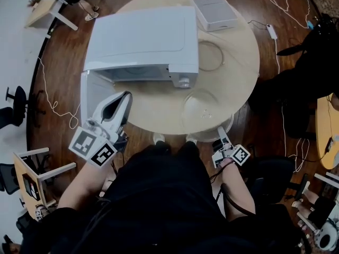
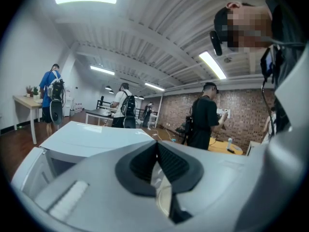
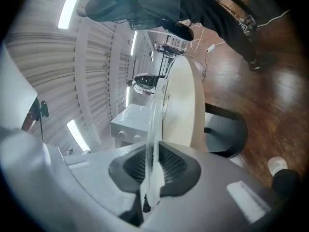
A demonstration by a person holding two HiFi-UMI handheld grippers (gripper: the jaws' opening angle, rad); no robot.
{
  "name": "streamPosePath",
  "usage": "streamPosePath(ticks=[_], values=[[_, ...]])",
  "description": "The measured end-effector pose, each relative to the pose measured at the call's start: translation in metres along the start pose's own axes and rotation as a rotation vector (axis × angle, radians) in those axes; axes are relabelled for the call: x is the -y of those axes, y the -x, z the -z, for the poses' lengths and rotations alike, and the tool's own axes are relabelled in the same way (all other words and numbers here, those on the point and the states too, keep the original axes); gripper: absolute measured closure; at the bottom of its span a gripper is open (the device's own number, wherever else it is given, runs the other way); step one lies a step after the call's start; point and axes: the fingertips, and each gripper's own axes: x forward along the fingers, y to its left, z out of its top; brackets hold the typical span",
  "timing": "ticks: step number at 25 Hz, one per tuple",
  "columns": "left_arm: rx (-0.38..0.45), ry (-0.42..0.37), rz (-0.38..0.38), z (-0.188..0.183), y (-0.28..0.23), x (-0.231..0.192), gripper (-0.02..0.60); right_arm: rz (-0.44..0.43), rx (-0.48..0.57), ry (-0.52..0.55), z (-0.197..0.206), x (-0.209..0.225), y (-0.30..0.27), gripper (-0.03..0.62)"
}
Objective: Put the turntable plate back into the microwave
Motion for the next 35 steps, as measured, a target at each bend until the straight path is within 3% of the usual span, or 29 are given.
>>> streamPosePath(ticks=[4, 9, 21, 28, 35], values=[[0.014, 0.012, 0.015, 0.002, 0.005, 0.000, 0.578, -0.001, -0.056, 0.019, 0.011, -0.010, 0.005, 0.566], [0.026, 0.017, 0.019, 0.001, 0.017, -0.007, 0.578, -0.080, -0.097, -0.019, 0.034, -0.037, -0.007, 0.564], [0.076, -0.002, 0.010, -0.017, 0.053, -0.035, 0.578, -0.199, -0.275, -0.037, 0.123, -0.091, -0.105, 0.563], [0.094, -0.003, 0.018, -0.020, 0.065, -0.050, 0.578, -0.227, -0.254, -0.035, 0.140, -0.118, -0.167, 0.562], [0.098, -0.001, 0.024, -0.019, 0.075, -0.060, 0.578, -0.177, -0.188, -0.030, 0.141, -0.128, -0.217, 0.556]])
